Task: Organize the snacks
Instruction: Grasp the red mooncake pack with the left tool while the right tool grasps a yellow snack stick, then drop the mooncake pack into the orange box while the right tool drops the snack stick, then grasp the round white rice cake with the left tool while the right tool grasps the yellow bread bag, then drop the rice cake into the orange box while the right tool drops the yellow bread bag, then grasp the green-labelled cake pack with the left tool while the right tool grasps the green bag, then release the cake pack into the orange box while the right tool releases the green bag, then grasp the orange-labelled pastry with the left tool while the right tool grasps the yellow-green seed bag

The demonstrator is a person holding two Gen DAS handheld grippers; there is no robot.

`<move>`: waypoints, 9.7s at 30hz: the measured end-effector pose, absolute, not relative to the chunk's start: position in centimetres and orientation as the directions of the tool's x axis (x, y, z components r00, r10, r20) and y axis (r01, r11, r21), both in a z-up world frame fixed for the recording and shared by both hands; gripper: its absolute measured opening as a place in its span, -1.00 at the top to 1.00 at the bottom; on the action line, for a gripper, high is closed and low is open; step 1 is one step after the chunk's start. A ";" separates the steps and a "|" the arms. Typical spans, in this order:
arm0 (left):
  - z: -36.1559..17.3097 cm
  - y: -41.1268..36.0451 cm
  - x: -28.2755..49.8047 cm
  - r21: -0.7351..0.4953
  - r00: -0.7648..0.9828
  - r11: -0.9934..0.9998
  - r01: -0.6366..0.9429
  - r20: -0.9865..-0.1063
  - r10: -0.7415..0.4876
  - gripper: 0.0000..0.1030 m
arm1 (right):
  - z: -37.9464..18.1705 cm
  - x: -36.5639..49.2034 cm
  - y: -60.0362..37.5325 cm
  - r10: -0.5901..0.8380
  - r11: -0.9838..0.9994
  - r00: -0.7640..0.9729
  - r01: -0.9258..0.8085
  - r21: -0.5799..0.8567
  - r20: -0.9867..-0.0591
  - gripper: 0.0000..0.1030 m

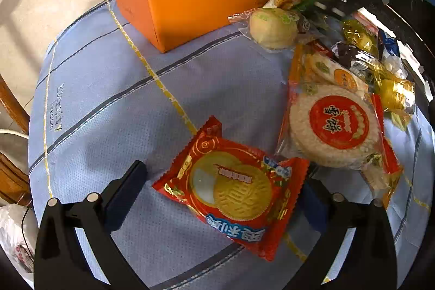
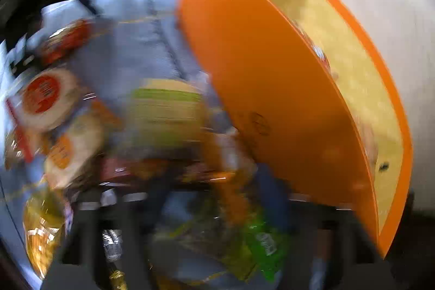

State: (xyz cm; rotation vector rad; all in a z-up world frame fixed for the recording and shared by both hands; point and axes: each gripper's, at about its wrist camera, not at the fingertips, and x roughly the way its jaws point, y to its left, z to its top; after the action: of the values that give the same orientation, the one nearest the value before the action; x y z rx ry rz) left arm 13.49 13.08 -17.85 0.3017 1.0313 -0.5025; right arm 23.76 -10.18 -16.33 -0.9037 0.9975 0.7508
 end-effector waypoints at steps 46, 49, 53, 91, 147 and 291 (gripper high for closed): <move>-2.1 3.6 33.7 0.092 0.576 0.994 -0.056 -0.810 0.107 -0.02 | -3.2 33.0 -17.7 0.047 0.999 0.547 -0.025 0.040 -0.836 0.74; -2.2 3.3 34.2 0.080 0.569 0.995 -0.052 -0.817 0.095 -0.02 | -3.4 33.2 -18.0 0.042 0.999 0.545 -0.020 0.037 -0.837 0.74; -2.2 3.3 34.4 0.006 0.588 0.998 -0.059 -0.808 0.039 -0.35 | -3.6 33.2 -18.0 0.036 0.999 0.552 -0.041 0.016 -0.833 0.64; -18.1 8.0 10.6 -0.071 0.535 0.997 -0.008 -0.843 -0.056 -0.86 | -19.3 15.8 -21.3 0.013 0.951 0.293 0.291 0.102 -0.956 -0.34; 1.2 4.3 23.5 -0.004 0.659 0.997 -0.073 -0.751 0.045 -0.23 | -1.4 20.5 -19.5 0.045 0.998 0.647 -0.057 0.011 -0.761 0.42; -14.9 2.2 11.4 -0.052 0.456 0.998 -0.023 -0.889 -0.036 -0.92 | -19.9 24.1 -21.1 0.059 0.988 0.288 -0.153 0.015 -0.956 -0.93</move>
State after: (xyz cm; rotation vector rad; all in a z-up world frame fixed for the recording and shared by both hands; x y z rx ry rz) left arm 11.43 2.18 -14.91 -0.0592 1.0978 -0.0082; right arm 24.12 -21.14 -19.92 -0.0852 1.2708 0.1417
